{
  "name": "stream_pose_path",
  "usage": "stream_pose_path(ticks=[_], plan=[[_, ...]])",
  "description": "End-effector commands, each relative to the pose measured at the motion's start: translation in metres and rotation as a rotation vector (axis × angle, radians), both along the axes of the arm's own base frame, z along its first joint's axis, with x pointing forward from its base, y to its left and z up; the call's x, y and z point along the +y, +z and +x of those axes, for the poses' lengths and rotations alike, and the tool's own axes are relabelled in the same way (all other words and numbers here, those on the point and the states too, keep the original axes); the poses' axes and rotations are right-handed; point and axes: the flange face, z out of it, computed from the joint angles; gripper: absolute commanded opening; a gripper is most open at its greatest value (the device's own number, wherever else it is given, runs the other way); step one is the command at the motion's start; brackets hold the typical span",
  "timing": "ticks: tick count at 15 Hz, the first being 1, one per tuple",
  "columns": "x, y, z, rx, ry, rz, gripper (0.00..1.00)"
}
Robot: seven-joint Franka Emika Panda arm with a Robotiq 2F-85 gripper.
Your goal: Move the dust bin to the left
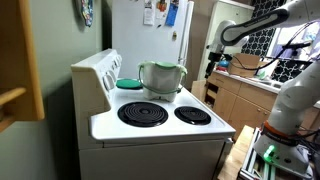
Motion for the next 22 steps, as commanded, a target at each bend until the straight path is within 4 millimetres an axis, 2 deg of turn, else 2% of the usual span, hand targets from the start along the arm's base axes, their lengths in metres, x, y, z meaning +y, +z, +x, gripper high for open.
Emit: stream_pose_path(ticks=[1,5,8,9,11,15,20,22], plan=[[0.044,0.006,-0.022,0.092,-0.08,-0.015,1.0],[0.078,0.026,-0.042,0.139,-0.132,0.001,1.0],[0.118,0.038,-0.049,0.111,-0.059,0.022,1.0],[0.099,0.033,-0.04,0.116,-0.076,0.005,1.0],[0.117,0.038,-0.043,0.105,-0.05,0.008,1.0],[0.119,0.038,-0.044,0.104,-0.047,0.008,1.0],[0.184,0.05,-0.053,0.086,0.153,-0.009,1.0],[0.212,0.049,-0.058,0.094,0.233,-0.029,1.0]])
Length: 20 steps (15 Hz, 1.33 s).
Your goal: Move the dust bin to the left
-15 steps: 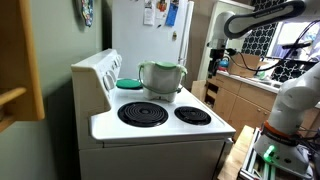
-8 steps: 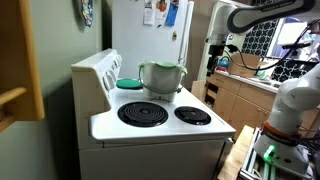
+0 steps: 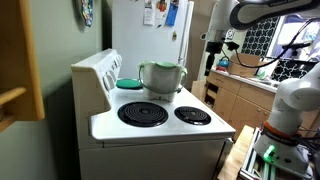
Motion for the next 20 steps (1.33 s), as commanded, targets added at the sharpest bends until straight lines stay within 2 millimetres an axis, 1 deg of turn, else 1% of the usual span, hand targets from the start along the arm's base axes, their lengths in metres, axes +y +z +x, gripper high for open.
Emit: stream_pose_path(ticks=[1,3,4,6,9,11,12,13,14,15,17,18,20], plan=[[0.048,-0.002,-0.009,0.026,0.146,-0.035,1.0],[0.073,-0.011,-0.013,0.039,0.208,-0.125,1.0],[0.082,-0.018,-0.013,0.044,0.24,-0.16,1.0],[0.102,-0.034,-0.008,0.034,0.302,-0.255,1.0],[0.141,-0.058,-0.002,0.005,0.361,-0.416,1.0],[0.172,-0.082,0.009,-0.008,0.476,-0.484,1.0],[0.146,-0.061,-0.006,-0.01,0.415,-0.434,1.0],[0.157,-0.07,-0.002,-0.01,0.447,-0.458,1.0],[0.165,-0.078,0.002,-0.003,0.465,-0.468,1.0],[0.169,-0.082,0.005,0.005,0.473,-0.469,1.0],[0.171,-0.084,0.01,0.01,0.476,-0.468,1.0],[0.177,-0.091,0.016,0.031,0.506,-0.502,1.0],[0.187,-0.099,0.018,0.036,0.541,-0.553,1.0]])
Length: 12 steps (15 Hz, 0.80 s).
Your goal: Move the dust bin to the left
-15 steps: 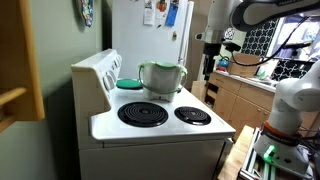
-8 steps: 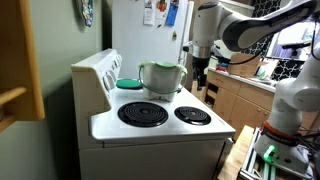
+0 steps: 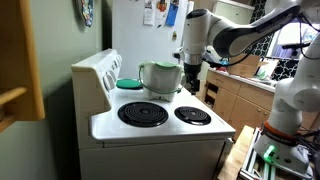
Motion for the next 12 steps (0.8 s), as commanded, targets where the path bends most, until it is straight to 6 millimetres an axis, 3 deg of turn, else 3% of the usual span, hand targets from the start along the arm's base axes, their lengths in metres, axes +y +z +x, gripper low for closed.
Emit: stream_pose_path(ticks=[1,8,12], plan=[[0.019,-0.016,0.006,0.003,0.058,-0.101,1.0],[0.046,-0.041,0.001,-0.176,0.11,-0.266,1.0],[0.053,-0.061,0.009,-0.293,0.106,-0.334,1.0]])
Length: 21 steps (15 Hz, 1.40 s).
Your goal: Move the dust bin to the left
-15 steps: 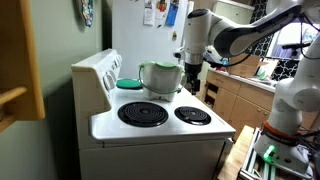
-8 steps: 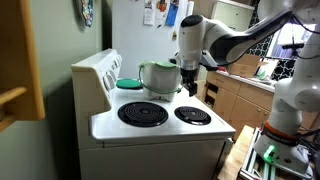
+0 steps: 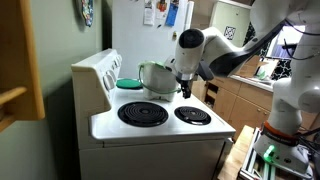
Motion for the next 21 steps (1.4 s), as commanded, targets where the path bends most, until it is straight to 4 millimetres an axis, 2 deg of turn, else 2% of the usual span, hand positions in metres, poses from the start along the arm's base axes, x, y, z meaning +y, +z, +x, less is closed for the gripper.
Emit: stream_pose_path(ticks=[1,2,3,5,7,8,15,21], plan=[[0.007,-0.023,0.008,-0.069,-0.021,-0.05,1.0],[0.008,-0.029,0.01,-0.059,-0.018,-0.038,1.0],[0.004,-0.017,0.005,-0.044,-0.008,-0.026,1.0],[0.005,-0.027,0.009,-0.038,-0.016,-0.029,1.0],[0.006,-0.028,0.012,-0.035,-0.018,-0.026,1.0],[0.007,-0.035,0.018,-0.035,-0.02,-0.032,1.0],[0.028,-0.064,0.045,-0.232,-0.004,-0.042,1.0],[0.042,-0.086,0.056,-0.383,0.017,-0.066,1.0]])
